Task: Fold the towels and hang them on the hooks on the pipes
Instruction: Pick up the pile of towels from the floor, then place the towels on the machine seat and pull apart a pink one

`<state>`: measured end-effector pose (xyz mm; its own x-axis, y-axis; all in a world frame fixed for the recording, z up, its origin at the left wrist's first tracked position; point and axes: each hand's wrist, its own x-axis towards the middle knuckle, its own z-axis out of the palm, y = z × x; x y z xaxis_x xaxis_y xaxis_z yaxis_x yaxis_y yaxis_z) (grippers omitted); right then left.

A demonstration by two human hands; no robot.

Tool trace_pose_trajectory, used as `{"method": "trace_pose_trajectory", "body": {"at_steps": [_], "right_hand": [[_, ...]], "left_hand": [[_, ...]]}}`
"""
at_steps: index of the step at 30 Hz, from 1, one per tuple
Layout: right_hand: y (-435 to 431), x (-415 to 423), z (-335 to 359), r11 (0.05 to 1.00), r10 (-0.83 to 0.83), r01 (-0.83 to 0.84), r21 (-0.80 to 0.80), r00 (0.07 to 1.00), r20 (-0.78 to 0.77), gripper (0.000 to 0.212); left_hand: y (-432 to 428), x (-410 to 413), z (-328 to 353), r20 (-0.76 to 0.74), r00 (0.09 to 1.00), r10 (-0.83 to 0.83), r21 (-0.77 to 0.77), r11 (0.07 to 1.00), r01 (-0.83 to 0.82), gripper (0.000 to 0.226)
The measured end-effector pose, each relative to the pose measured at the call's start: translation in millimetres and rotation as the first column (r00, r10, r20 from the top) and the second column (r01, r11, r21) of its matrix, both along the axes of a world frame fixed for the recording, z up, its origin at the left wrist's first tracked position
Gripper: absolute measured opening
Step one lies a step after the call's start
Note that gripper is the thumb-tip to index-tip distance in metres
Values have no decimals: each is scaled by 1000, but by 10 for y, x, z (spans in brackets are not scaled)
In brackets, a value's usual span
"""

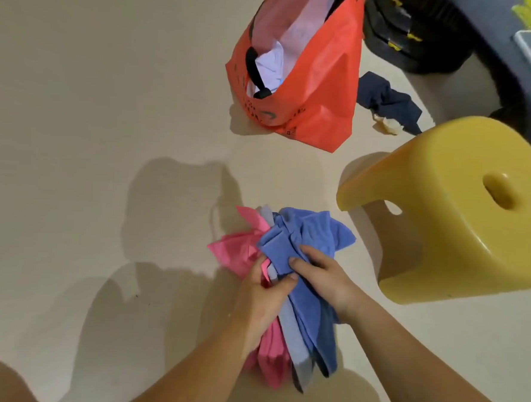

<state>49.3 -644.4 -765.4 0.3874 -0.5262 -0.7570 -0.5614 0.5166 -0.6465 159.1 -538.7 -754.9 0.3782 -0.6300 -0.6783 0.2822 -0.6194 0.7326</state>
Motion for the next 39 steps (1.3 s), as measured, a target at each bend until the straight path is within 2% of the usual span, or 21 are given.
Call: {"method": "trace_pose_trajectory", "body": {"at_steps": [3,5,8,11,14,18,21,24,27,30,32,36,38,39], "right_hand": [[-183,-8,395,998,-4,6,-65,1000,28,61],[-239,-3,903,992,16,-12,-122,999,37,66],[-141,-109,2022,988,2,9,-153,998,70,62],[69,-330,3315,976,-108,128,-175,987,123,67],[387,-659,4712,944,-249,281,-171,950,188,63],[1004,-1168,6407,867,-401,446,-222,889,223,34],[1556,-1572,7406,784,-514,546,-296,838,185,28],[2229,-1952,8125,644,-670,684,-343,720,180,21],[3117,-2286,8510,470,-805,776,-422,573,156,29],[4117,-2550,8819,282,-904,854,-437,389,177,33],[4791,-2711,8967,167,-945,882,-440,271,184,36],[6152,-3063,9081,-27,-976,898,-440,71,206,39],[6866,-3254,9041,-107,-980,880,-462,-16,197,47],[7237,-3360,9002,-148,-979,869,-472,-61,193,52]], "left_hand": [[-115,42,522,48,995,-85,-78,993,88,44],[-156,91,952,29,991,-131,-137,981,134,51],[-150,120,1958,22,975,-222,-197,955,222,48],[-95,44,3240,72,945,-318,-255,910,326,47],[31,-118,4609,74,906,-416,-286,862,419,45],[363,-465,6229,69,871,-487,-315,818,482,46],[716,-866,7143,49,861,-507,-361,795,488,28],[1101,-1318,7784,69,798,-599,-389,720,575,31],[1599,-1725,8193,144,638,-757,-385,551,741,30],[2200,-2133,8464,230,485,-844,-385,379,842,25],[2685,-2445,8584,262,400,-878,-367,292,883,29],[3853,-3099,8722,139,310,-940,-435,224,872,55],[4475,-3441,8705,121,232,-965,-460,152,875,64],[4797,-3615,8666,130,185,-974,-458,107,883,62]]}}
